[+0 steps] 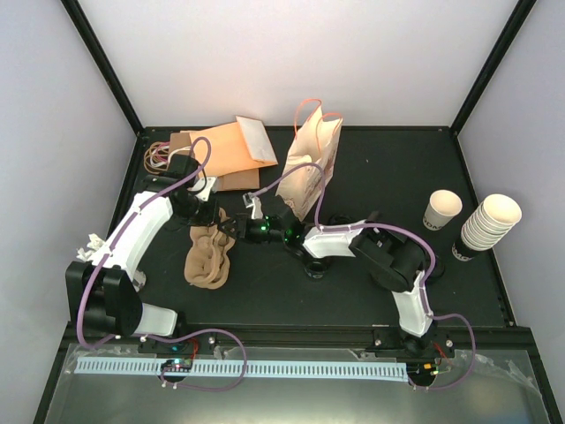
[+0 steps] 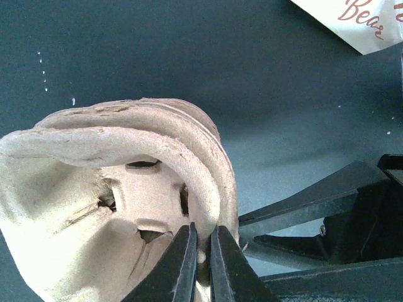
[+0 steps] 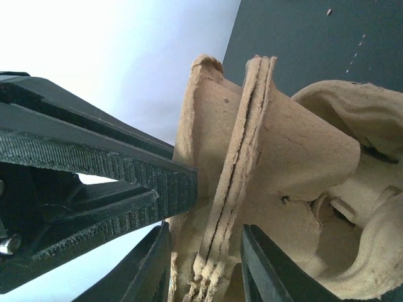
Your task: Pack the takeout coffee
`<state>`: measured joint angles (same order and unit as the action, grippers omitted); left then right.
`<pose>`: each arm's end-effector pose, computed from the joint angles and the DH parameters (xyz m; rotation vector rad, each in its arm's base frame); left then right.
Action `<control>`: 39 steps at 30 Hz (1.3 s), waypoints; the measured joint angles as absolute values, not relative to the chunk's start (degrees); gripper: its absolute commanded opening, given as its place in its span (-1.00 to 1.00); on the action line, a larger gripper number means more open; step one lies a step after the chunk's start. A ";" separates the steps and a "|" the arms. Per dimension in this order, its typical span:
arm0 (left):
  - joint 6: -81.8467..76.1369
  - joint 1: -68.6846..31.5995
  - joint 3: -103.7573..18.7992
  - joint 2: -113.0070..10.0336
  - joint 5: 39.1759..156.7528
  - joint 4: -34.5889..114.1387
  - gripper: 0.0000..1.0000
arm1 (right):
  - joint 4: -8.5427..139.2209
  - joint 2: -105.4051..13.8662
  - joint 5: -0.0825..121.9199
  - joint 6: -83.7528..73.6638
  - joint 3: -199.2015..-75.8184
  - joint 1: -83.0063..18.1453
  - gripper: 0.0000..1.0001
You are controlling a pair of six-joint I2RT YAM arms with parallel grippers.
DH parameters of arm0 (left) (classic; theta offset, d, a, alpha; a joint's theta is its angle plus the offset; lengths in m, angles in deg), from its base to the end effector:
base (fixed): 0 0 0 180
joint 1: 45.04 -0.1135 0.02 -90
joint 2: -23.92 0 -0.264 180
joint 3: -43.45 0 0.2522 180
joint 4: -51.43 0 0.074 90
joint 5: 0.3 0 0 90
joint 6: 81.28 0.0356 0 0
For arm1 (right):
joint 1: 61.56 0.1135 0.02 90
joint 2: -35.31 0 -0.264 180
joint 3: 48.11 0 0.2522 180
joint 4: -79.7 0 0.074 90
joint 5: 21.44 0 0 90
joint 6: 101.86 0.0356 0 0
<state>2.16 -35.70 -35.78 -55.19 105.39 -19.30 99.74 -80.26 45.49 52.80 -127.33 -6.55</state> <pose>0.2533 -0.0514 0.2711 0.1343 2.8083 -0.4500 0.2406 0.3681 0.1722 -0.1532 2.2650 1.6840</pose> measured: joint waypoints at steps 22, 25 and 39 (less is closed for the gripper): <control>2.18 -35.72 -35.78 -55.17 105.34 -19.43 -0.94 | 100.02 -81.13 46.34 54.68 -124.79 -6.53 -0.30; 2.16 -35.72 -35.78 -55.17 105.34 -19.41 -0.94 | 99.56 -81.13 46.60 54.64 -124.75 -6.53 -0.30; 2.18 -35.72 -36.68 -55.15 105.34 -19.95 -0.94 | 93.81 -81.02 48.31 49.77 -124.75 -6.51 -0.22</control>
<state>2.18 -35.72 -36.68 -55.15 105.34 -19.95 93.81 -81.02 48.31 49.77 -124.75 -6.51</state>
